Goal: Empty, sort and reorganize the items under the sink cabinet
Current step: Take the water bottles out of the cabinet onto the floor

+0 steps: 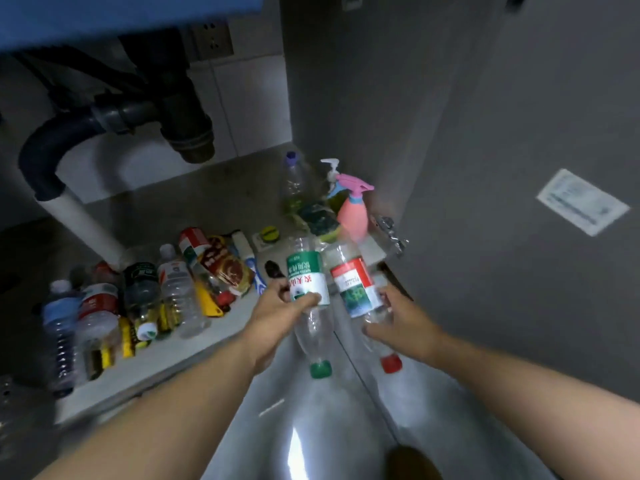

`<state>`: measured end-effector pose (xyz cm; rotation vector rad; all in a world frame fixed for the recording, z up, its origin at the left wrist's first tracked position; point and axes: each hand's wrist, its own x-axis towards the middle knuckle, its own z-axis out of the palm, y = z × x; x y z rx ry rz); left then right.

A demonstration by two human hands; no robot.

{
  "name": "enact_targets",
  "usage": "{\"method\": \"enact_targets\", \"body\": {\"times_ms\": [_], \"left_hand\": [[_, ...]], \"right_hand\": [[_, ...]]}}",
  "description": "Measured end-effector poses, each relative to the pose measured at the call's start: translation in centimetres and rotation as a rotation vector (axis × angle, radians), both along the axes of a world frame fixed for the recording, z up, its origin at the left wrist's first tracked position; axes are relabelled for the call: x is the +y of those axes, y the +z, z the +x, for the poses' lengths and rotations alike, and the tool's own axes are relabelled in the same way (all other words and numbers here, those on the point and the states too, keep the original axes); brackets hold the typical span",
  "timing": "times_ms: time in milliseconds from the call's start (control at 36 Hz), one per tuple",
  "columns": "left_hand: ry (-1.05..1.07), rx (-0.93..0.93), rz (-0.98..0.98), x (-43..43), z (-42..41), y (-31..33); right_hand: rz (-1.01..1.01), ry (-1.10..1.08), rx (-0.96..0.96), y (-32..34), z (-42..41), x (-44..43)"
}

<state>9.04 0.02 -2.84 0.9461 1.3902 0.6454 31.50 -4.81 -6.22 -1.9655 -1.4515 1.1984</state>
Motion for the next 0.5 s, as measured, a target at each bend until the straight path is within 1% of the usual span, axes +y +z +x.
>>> {"method": "enact_targets", "body": {"times_ms": [111, 222, 333, 417, 500], "left_hand": [[-0.057, -0.062, -0.180, -5.2, 2.1, -3.0], [-0.054, -0.070, -0.351, -7.3, 3.7, -6.3], [-0.042, -0.032, -0.407, -7.1, 4.5, -9.9], [-0.054, -0.003, -0.429, -6.1, 5.0, -12.4], [-0.036, 0.023, -0.417, -4.9, 5.4, -14.7]], "right_hand": [[-0.173, -0.027, -0.026, -4.2, 3.9, -5.4], [-0.258, -0.111, -0.090, -8.2, 5.2, -6.6], [-0.254, -0.193, -0.259, -11.8, 4.5, -4.7], [-0.213, -0.137, -0.419, -13.6, 3.7, -2.9], [-0.163, -0.144, -0.487, -14.8, 3.3, -1.6]]}}
